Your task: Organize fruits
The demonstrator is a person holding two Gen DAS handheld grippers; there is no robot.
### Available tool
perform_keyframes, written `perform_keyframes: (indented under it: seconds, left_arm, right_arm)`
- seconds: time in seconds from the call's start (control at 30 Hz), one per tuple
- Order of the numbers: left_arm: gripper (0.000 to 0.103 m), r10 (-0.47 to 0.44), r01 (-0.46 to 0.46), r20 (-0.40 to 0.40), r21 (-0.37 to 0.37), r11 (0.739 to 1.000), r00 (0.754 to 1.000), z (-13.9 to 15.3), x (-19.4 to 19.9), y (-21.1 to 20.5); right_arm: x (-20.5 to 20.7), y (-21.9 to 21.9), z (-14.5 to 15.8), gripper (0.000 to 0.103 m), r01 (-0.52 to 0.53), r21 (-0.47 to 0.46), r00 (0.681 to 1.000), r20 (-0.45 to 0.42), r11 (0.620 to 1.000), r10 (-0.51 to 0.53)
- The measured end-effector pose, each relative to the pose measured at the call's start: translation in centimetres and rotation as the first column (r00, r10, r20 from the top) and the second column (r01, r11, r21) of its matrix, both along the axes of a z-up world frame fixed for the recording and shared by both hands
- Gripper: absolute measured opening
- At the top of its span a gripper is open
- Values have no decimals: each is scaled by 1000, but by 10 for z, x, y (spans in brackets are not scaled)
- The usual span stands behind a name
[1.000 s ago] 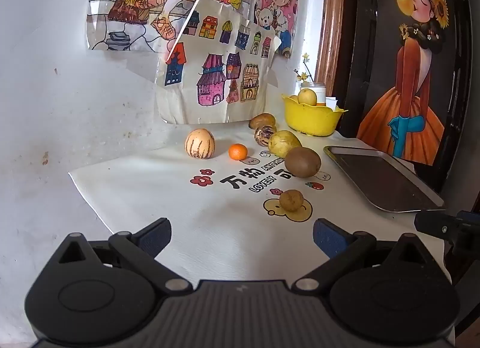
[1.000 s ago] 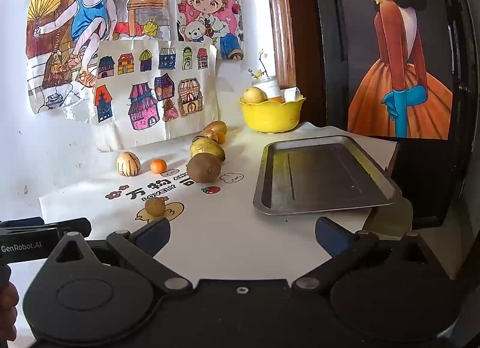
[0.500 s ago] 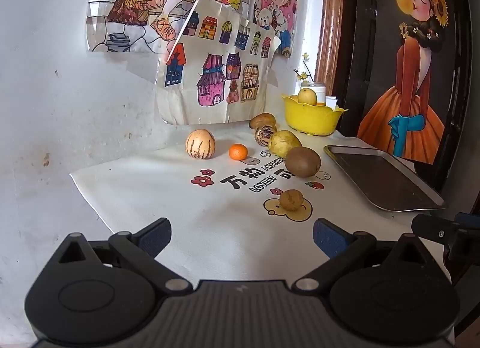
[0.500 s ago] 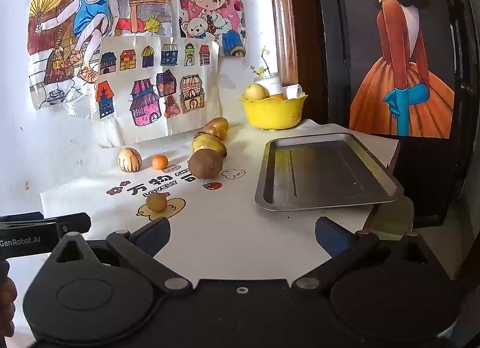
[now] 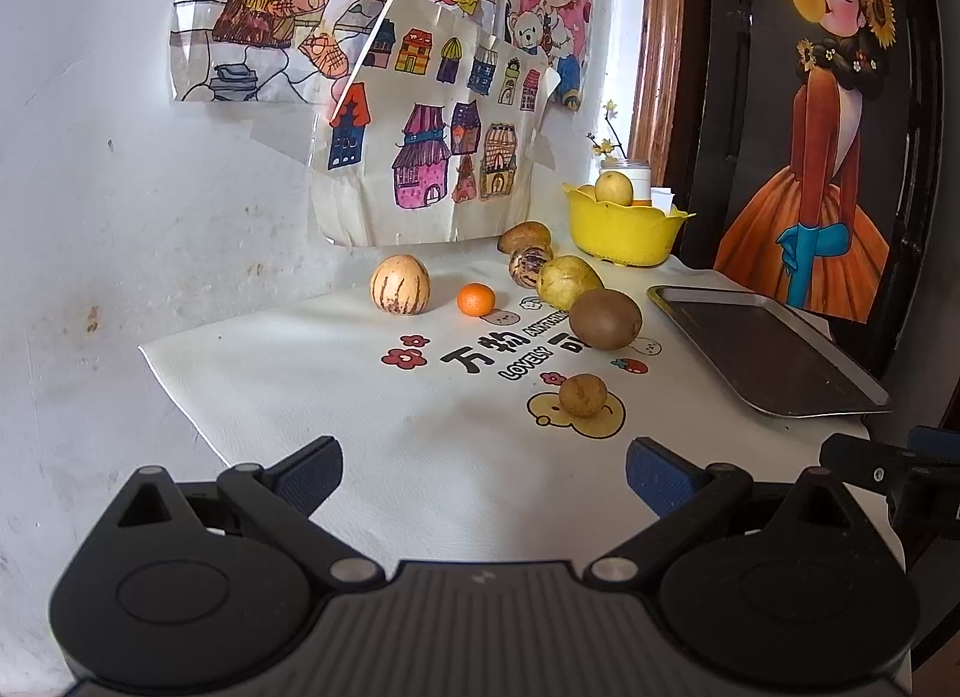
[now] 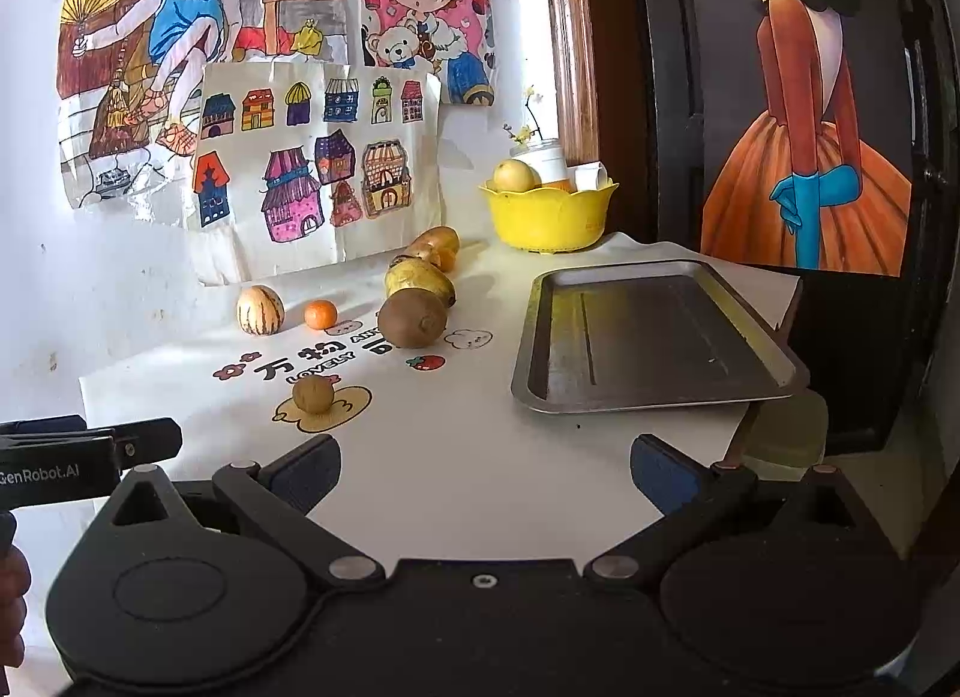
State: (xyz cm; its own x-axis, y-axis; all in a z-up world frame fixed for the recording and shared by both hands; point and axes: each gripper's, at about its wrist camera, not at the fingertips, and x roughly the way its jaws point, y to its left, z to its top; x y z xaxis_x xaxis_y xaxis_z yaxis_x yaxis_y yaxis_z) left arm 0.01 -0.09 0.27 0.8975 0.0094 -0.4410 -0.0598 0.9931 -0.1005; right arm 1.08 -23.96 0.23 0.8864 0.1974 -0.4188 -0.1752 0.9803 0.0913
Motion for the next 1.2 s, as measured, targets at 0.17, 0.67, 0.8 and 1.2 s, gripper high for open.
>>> perform_keyframes:
  seconds: [0.17,0.67,0.8,1.2]
  left_arm:
    - [103,-1,1,0,0,1000,1000,0,0,0]
    - [103,1,-1,-3,1,1000,1000,-2,0,1]
    - [103,1,-1,-5,3,1000,1000,-3,0,2]
    - [103,1,-1,-9,-1,1000,1000,-5,0,2]
  right_arm:
    - [-1,2,-1,103,-4,-3,1000,-5,1000,4]
    - [0,1,0,103,-10,-3,1000,-14,1000,10]
    - [0,1,-1,103,-12,-3,1000,-17,1000,12]
    - [1,1,-1,103,-13,-4,1000,-18,1000,13]
